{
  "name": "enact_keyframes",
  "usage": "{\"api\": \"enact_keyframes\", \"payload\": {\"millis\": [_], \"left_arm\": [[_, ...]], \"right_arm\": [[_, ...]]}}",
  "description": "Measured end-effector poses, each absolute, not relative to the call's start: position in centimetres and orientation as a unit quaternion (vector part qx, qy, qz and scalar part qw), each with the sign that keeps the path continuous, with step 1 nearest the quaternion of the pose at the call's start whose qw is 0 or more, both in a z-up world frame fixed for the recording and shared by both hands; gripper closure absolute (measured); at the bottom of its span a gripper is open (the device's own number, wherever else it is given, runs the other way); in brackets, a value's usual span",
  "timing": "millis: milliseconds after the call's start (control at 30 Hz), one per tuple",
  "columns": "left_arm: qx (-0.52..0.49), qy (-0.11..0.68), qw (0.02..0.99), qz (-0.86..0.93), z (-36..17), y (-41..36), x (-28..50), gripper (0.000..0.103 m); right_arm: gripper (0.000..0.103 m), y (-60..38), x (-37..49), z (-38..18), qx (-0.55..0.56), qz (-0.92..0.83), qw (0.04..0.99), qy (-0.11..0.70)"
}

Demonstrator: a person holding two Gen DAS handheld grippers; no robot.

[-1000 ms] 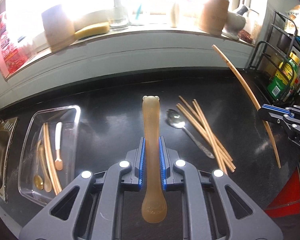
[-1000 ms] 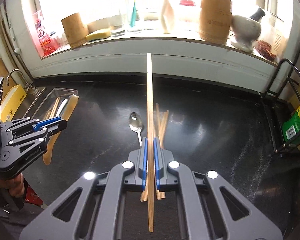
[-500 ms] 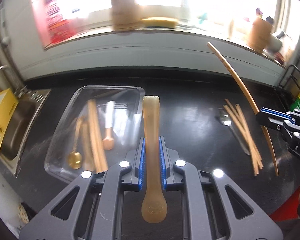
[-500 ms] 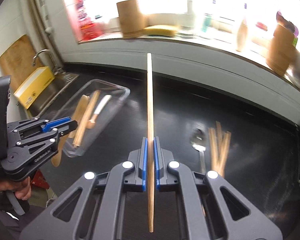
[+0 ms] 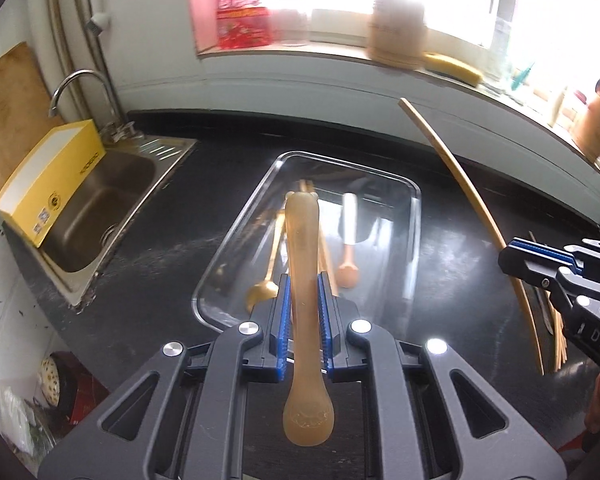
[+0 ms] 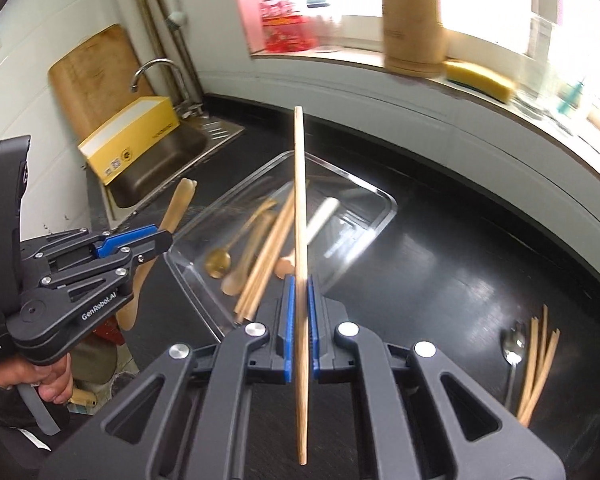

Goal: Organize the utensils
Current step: 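Carry the beige spoon and chopstick over the clear tray with both tools, then open both tools to release the beige spoon and chopstick into the tray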

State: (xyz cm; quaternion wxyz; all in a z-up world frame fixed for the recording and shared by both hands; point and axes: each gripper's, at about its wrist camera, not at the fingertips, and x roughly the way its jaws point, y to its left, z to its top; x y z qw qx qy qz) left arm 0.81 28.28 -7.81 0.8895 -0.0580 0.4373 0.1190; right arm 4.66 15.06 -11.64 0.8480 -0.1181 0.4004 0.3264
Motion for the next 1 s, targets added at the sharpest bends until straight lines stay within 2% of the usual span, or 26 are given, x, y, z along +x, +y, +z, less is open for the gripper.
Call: {"api": "enact_keyframes", "payload": {"millis": [333,1000], "left_arm": [[-0.067,0.449,0.883,0.123,-8.8,31.2,2.3,0.090],[-0.108,0.505,0.853,0.080,-14.9,34.2,9.9,0.090]], "right_arm": [[0.096,18.4,6.2,-12.4,-0.115,0.337,0.838,0.414],[0.096,22.2,13.4,-18.4,-0.035,0.291,0.798,0.527]]}}
